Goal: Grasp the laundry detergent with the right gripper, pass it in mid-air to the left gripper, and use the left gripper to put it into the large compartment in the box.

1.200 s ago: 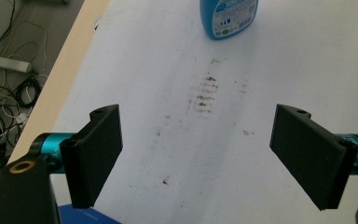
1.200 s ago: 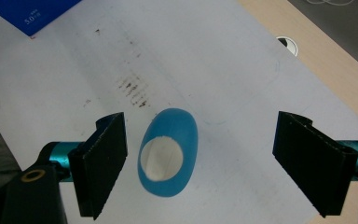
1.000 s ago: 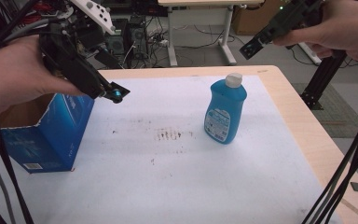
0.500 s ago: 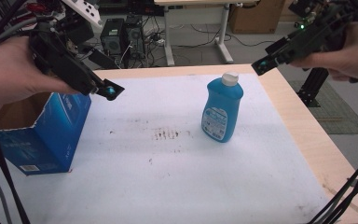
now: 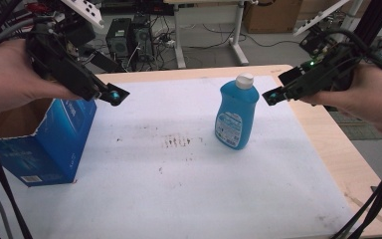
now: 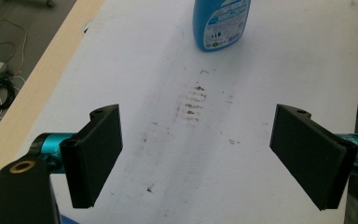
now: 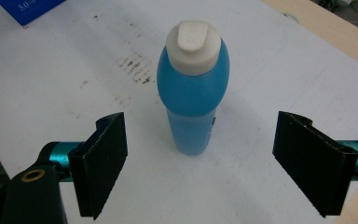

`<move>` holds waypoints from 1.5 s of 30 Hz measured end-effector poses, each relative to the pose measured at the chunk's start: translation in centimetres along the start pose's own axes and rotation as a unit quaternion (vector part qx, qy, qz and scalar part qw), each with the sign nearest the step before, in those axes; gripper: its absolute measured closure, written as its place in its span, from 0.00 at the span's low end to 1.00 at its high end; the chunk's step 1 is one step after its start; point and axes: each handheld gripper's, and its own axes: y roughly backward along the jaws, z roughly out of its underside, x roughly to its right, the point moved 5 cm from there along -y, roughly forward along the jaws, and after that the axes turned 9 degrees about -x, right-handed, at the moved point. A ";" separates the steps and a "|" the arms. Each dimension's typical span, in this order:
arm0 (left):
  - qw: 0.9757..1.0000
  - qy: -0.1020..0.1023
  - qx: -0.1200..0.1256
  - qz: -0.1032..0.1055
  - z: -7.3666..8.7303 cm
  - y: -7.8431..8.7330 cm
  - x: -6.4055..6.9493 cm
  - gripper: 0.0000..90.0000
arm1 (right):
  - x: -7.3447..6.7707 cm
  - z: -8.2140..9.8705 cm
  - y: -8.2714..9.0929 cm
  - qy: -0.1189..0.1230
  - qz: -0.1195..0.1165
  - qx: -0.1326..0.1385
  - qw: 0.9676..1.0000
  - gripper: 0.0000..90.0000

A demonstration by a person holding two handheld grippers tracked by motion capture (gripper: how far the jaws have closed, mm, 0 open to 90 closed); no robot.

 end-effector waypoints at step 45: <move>1.000 0.003 0.004 0.000 0.2 0.2 0.1 0.19 | -1.0 0.4 -9.2 -0.007 0.022 -0.005 1.000 0.20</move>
